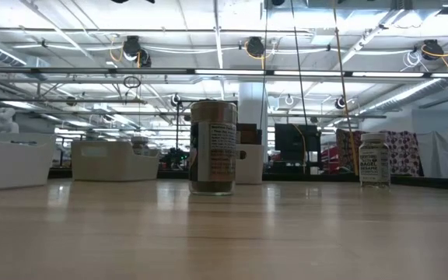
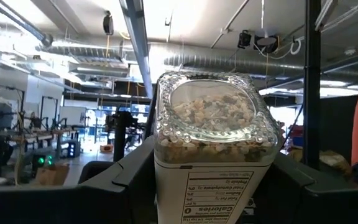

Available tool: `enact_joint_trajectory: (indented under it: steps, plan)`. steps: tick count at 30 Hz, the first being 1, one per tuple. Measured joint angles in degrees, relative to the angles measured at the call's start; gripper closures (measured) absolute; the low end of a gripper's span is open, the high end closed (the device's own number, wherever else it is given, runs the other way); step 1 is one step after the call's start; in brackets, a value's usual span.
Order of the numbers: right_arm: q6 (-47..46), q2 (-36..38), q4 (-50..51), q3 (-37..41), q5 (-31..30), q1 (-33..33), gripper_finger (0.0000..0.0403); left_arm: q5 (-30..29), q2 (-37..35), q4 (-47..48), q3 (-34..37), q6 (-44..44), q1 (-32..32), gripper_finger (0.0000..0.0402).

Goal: Sort spices by type
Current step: Put the white seasoning bottle into the gray bin

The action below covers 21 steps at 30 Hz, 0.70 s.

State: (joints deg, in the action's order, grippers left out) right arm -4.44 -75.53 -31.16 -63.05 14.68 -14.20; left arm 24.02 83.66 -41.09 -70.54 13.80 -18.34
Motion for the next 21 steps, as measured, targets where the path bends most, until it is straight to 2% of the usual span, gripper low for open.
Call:
enact_joint_trajectory:
  steps: [12, 18, 21]
  plan:
    - [-1.99, -0.02, 2.99, 0.00, 0.62, 0.04, 0.0221, 0.32, -0.24, 1.95, -0.07, 7.41, -1.25, 0.0060]
    - [-1.96, 0.66, 6.86, 0.02, 0.74, 0.07, 0.0221, 2.39, -3.26, 2.47, -0.02, 9.88, -3.40, 0.0045]
    - [-1.95, 1.48, 9.27, 0.02, 0.71, 0.07, 0.0221, 2.40, -6.85, 7.59, -0.15, 9.88, -5.61, 0.0044]
